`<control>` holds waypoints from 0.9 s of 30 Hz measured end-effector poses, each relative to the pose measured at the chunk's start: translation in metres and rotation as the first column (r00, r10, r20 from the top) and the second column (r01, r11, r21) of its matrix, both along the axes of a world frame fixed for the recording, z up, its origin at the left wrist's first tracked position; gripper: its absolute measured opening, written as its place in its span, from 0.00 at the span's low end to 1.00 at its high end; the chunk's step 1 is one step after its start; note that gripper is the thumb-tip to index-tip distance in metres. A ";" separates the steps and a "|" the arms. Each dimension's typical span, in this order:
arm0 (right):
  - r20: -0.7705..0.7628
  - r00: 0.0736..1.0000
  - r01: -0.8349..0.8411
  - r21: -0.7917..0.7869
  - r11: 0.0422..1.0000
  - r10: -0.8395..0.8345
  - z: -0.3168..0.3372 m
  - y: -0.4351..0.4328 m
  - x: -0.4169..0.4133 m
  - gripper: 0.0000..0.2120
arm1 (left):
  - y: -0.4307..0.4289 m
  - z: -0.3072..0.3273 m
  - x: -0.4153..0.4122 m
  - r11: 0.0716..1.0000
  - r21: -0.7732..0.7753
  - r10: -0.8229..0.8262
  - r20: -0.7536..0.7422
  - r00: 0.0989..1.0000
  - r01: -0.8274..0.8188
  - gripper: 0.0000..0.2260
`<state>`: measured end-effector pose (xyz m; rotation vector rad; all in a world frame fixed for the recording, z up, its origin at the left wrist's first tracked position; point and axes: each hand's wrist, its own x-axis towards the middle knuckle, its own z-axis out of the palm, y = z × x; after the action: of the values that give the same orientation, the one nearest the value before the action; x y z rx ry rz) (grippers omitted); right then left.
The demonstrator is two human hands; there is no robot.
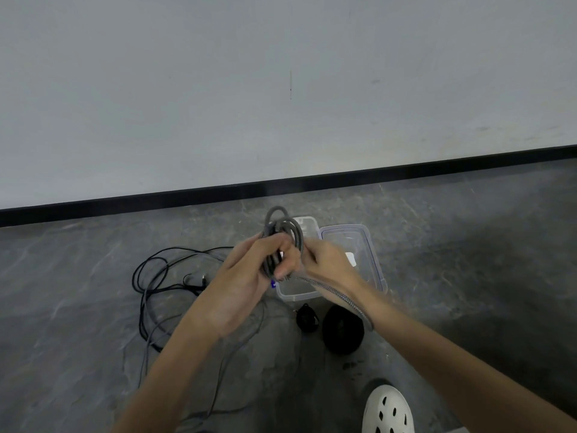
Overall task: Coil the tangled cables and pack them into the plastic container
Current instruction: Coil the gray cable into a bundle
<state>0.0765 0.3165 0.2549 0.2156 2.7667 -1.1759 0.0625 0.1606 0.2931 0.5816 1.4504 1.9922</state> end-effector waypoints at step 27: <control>-0.051 0.848 -0.460 0.421 0.782 0.527 -0.007 -0.034 0.013 0.12 | -0.004 -0.013 -0.010 0.815 -0.133 0.541 -0.171 0.823 -0.564 0.03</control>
<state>0.0897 0.2827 0.2475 -0.5797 2.8957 -0.5150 0.0525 0.1568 0.2801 0.2118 2.0333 2.2449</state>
